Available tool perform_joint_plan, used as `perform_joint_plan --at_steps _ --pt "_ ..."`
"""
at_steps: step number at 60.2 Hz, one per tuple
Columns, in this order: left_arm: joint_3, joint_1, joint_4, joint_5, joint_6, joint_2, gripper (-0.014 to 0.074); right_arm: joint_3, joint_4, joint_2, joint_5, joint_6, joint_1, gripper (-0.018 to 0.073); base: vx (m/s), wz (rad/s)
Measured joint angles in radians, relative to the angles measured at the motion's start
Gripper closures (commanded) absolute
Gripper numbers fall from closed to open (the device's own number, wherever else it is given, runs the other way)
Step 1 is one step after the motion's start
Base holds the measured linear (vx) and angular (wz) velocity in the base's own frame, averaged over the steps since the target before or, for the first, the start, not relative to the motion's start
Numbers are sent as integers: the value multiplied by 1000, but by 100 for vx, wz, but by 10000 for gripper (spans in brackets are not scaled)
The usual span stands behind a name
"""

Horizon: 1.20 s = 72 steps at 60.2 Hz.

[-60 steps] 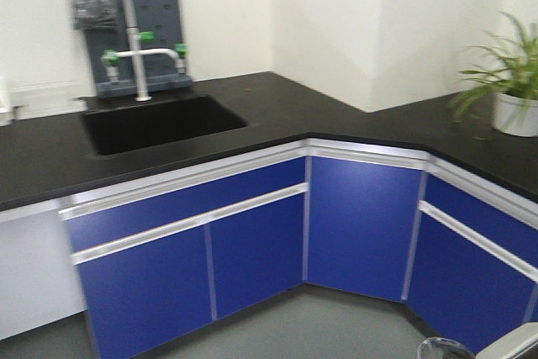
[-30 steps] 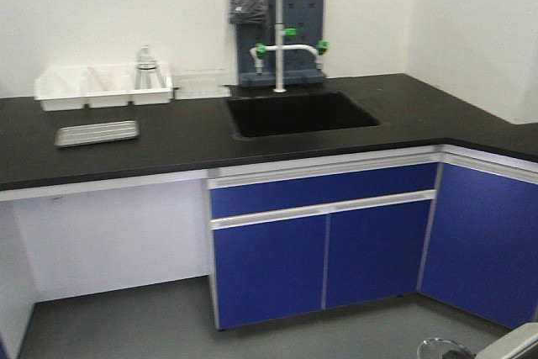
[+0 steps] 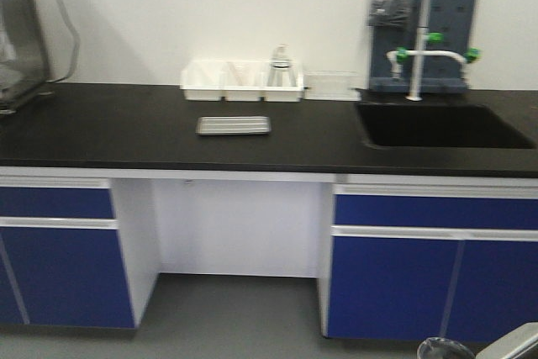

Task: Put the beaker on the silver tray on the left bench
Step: 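Carry the beaker in the right gripper to the silver tray bench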

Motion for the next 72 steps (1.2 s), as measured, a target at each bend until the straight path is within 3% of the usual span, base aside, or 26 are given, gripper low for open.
perform_joint_plan --at_steps 36,72 --pt "0 0 0 0 0 0 595 0 0 0 -1 0 0 570 25 43" --pt "0 0 0 0 0 0 595 0 0 0 -1 0 0 570 41 -23"
